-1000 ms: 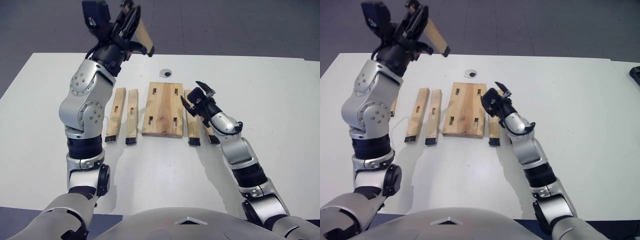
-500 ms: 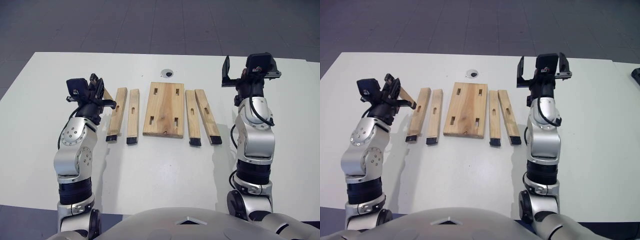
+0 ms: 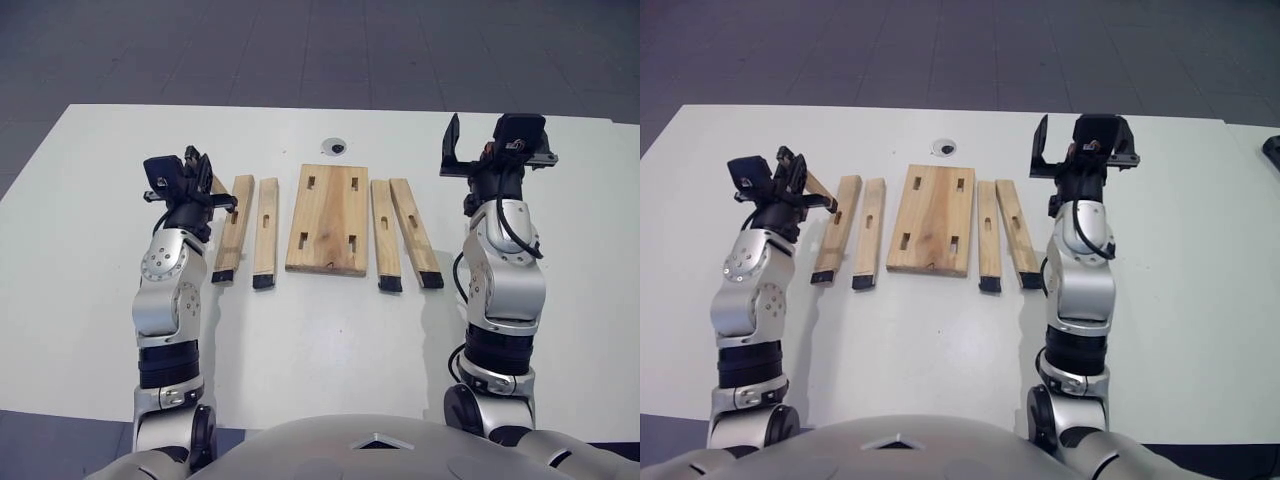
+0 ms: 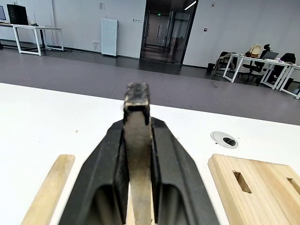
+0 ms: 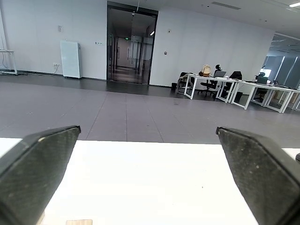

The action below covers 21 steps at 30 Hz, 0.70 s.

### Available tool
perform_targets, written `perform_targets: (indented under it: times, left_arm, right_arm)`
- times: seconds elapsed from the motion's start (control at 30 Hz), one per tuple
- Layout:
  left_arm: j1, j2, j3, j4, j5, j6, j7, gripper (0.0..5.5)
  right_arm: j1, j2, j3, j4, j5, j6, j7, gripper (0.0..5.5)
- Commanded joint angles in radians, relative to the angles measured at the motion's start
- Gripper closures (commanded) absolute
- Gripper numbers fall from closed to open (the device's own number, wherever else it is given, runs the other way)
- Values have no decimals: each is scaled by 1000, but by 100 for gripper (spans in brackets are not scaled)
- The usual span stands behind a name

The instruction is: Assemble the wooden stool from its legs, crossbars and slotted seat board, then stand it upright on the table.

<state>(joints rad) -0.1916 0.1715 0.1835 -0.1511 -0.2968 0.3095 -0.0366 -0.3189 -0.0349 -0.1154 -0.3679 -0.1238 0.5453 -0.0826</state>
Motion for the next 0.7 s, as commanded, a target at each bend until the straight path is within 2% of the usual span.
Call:
perform_targets:
  times: [0.03,0.7]
  left_arm:
    - [-14,-5,-7,44,25,-42,-15,508]
    - [57,-23,-9,23,64,-84,-24,508]
  right_arm:
    - [-2,2,1,20,15,-9,-1,10]
    - [-27,-16,2,67,29,-34,6,10]
